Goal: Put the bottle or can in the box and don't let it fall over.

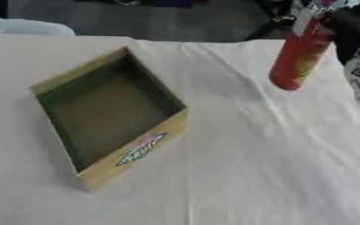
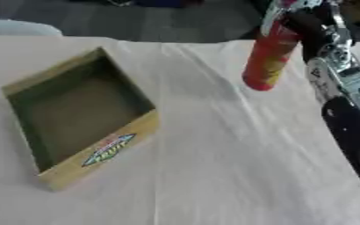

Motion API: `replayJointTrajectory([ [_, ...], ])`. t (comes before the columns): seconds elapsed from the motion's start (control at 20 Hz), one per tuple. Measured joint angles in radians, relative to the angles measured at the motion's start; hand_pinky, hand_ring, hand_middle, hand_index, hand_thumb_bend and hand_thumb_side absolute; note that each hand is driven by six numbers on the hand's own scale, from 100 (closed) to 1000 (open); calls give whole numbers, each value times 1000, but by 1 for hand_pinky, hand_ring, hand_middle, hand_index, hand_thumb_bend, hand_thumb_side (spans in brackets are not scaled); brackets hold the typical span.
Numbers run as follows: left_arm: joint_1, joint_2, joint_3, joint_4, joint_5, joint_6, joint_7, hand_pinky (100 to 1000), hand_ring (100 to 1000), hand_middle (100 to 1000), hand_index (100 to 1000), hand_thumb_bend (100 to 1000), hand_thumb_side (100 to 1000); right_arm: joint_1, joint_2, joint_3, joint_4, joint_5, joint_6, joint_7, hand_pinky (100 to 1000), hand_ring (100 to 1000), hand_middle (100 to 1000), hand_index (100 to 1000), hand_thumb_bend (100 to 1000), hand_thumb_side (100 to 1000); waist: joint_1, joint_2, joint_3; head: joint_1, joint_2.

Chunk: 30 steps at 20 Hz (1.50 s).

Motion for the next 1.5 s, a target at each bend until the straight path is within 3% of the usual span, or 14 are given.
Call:
replayJointTrajectory([
  [0.35, 11, 1, 2, 0, 0, -2, 3, 788, 1000, 924, 819, 147, 207, -86, 10, 53, -66, -34, 60, 32, 823, 332, 343, 397, 293, 100, 0, -34, 0, -4, 34],
  [0.75, 19, 1, 2, 0, 0, -2, 3, 788, 1000, 923, 818, 136, 206, -221, 114, 144, -78, -34, 126, 72, 819, 328, 340, 395, 291, 100, -5, -50, 22, -21, 75],
  [1.15, 23, 1, 3, 1, 2, 1, 3, 789, 1000, 922, 818, 132, 207, -316, 228, 228, -77, 12, 182, 107, 812, 327, 344, 402, 313, 100, -14, -58, 65, -61, 85],
  [1.5, 21, -9, 3, 2, 3, 3, 4, 789, 1000, 922, 817, 125, 211, -362, 301, 285, -35, 68, 193, 119, 812, 325, 342, 400, 313, 100, -21, -48, 108, -96, 84],
])
